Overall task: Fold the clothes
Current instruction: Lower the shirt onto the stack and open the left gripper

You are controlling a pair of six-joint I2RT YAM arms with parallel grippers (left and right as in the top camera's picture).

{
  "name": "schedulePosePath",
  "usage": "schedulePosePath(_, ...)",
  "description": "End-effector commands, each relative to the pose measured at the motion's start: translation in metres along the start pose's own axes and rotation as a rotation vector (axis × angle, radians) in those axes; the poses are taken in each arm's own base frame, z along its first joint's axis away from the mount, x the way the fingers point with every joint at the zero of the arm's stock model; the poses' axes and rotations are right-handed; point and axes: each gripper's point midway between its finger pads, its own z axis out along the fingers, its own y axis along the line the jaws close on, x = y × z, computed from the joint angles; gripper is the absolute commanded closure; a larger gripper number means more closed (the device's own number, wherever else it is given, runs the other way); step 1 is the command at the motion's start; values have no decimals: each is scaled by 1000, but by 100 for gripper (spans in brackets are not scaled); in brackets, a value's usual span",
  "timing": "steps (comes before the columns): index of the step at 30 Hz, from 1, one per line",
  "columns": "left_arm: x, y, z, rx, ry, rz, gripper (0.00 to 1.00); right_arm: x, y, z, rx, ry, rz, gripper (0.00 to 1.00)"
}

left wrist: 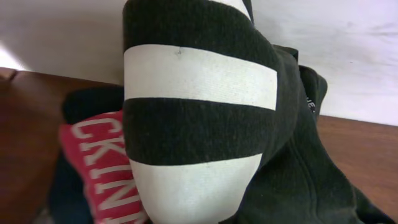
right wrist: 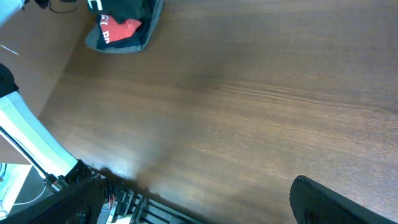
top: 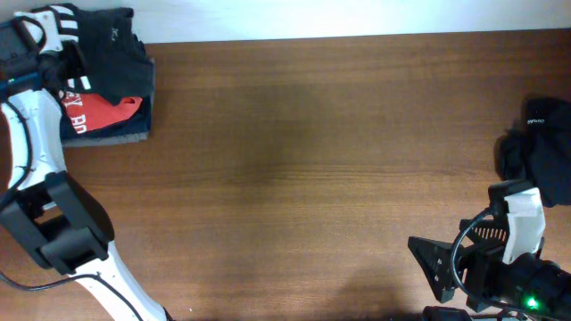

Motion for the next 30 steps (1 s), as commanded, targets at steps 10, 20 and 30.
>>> schedulePosePath(10,-6,50,-2,-85,-41,-38,92,0,0,-2,5,1,-7,1)
schedulePosePath(20,27,86,30,-226,3,-52,87,0,0,-2,5,0,-7,1)
schedulePosePath(30,36,115,28,-279,9,-71,1,0,0,-2,5,1,-7,1)
